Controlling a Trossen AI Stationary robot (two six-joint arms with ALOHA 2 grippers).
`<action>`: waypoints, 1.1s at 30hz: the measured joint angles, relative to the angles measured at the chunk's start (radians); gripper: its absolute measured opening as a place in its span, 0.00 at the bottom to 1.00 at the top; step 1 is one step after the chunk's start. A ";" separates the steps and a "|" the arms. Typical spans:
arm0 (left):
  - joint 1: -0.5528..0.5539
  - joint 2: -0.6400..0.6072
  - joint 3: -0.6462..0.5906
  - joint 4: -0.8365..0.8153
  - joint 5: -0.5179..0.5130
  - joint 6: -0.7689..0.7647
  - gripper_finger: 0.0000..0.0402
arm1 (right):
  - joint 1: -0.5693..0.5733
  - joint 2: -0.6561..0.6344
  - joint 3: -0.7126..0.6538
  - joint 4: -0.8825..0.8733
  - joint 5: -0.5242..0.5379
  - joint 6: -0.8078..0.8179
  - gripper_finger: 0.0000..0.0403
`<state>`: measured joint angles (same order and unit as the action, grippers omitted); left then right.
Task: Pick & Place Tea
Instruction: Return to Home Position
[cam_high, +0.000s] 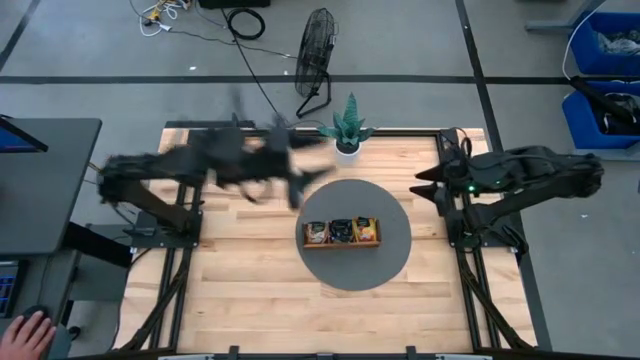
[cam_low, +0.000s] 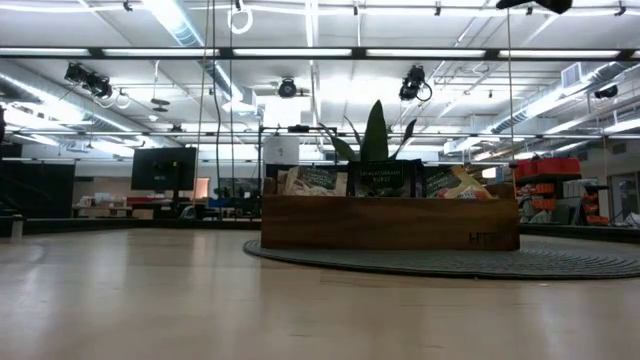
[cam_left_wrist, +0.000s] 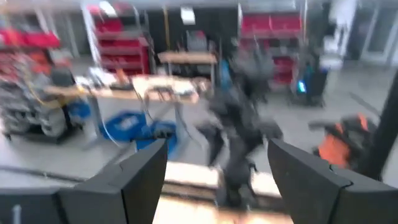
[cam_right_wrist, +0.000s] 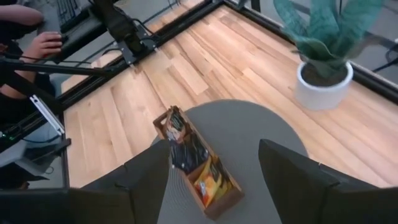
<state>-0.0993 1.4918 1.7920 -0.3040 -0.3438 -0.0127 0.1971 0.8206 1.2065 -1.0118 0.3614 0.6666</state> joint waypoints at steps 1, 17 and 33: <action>0.011 -0.036 0.000 0.002 0.000 0.013 0.70 | 0.000 0.008 0.000 0.016 0.004 -0.011 0.63; 0.125 -0.366 -0.968 1.260 0.308 -0.216 0.70 | -0.001 0.103 0.000 0.104 -0.002 -0.050 0.63; 0.131 -0.739 -1.631 1.643 0.226 -0.290 0.70 | -0.017 0.103 0.000 0.106 -0.038 -0.043 0.63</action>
<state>0.0319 0.7526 0.1605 1.3390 -0.1176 -0.3027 0.1799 0.9237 1.2064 -0.9054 0.3229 0.6231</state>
